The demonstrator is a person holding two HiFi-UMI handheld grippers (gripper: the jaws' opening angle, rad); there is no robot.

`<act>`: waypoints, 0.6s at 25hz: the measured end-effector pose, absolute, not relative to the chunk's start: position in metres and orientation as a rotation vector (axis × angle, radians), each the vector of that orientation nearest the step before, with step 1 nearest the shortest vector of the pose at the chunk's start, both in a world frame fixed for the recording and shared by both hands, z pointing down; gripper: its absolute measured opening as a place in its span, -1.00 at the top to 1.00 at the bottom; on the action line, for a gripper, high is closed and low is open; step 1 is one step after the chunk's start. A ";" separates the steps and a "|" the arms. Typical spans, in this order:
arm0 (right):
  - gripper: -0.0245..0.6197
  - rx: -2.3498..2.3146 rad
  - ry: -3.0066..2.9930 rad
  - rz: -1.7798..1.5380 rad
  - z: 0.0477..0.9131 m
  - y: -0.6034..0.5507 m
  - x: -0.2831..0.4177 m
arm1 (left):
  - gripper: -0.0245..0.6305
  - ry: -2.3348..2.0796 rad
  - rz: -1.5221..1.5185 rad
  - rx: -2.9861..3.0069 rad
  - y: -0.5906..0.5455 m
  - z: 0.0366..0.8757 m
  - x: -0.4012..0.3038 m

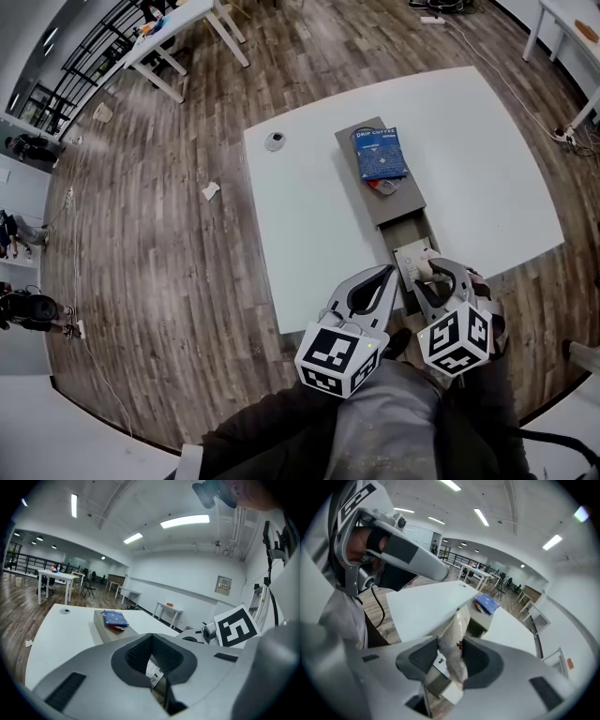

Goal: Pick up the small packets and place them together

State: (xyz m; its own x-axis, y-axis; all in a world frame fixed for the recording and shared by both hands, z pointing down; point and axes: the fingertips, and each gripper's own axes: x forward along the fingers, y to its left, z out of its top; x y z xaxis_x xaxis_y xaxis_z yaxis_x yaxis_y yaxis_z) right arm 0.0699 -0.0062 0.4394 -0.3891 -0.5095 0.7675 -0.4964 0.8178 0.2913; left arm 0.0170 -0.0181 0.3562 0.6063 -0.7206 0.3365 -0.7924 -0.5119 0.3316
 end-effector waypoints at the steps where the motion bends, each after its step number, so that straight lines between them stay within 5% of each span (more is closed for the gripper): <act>1: 0.40 0.747 -2.053 -0.017 0.437 -0.007 0.070 | 0.92 -1.203 0.215 2.380 -0.018 0.356 0.016; 15: 0.40 0.812 -2.101 -0.112 0.398 -0.105 0.041 | 0.92 -1.305 0.184 2.319 -0.078 0.360 -0.033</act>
State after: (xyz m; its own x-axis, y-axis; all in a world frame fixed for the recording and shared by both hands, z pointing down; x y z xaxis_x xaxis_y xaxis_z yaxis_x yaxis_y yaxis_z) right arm 0.0410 -0.1055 0.3981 -0.4211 -0.5858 0.6925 -0.5088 0.7846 0.3544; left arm -0.0325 -0.0781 0.3604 0.5384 -0.7724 0.3369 -0.8354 -0.4369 0.3335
